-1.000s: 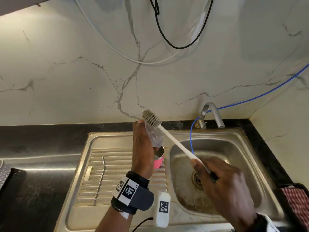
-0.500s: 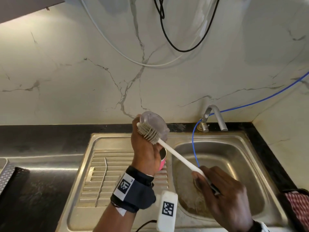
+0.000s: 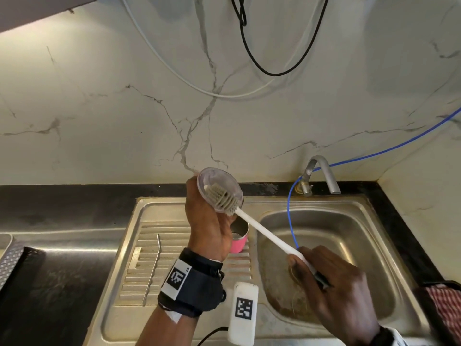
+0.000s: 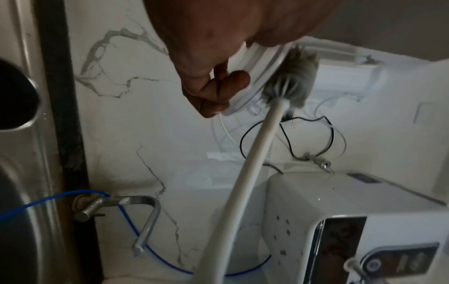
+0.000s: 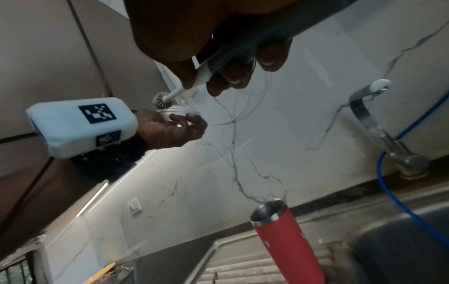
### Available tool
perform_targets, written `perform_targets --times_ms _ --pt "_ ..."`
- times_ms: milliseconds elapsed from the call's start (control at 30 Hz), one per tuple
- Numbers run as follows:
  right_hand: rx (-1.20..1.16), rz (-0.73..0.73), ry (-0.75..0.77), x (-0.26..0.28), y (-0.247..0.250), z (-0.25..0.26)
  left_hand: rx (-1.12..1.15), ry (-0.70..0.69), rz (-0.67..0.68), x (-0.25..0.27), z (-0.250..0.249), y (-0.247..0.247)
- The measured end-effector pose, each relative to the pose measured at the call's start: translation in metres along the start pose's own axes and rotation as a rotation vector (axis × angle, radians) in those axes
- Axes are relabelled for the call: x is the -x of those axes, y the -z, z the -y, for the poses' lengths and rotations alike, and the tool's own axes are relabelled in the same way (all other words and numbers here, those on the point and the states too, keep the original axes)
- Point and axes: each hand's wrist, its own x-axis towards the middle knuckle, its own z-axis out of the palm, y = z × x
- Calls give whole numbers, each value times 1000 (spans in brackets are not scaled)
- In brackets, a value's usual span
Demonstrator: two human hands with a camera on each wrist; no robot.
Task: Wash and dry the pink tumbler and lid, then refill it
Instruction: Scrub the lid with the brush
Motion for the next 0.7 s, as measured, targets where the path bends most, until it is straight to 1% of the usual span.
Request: perform_targets --times_ms 133,267,300,367,433,500,600,700 --pt "-9 -34 -19 -15 -4 17 -168 -128 68 6 19 -3" --pt "1 -36 -7 -11 -6 19 -236 -177 46 3 23 -1" --pt "10 -29 -9 -4 -6 17 -234 -188 21 -2 19 1" --pt "28 -25 -32 11 -5 15 -154 -189 -43 -9 9 3" --pt "38 -45 -62 19 -5 15 -118 -193 -55 -13 7 5" --pt "32 -60 -77 15 -6 19 -177 -237 -21 -9 13 2" --pt "24 -79 -63 -2 -9 24 -331 -372 52 -1 30 1" --pt "1 -79 -57 -8 -11 26 -429 -417 67 -2 31 1"
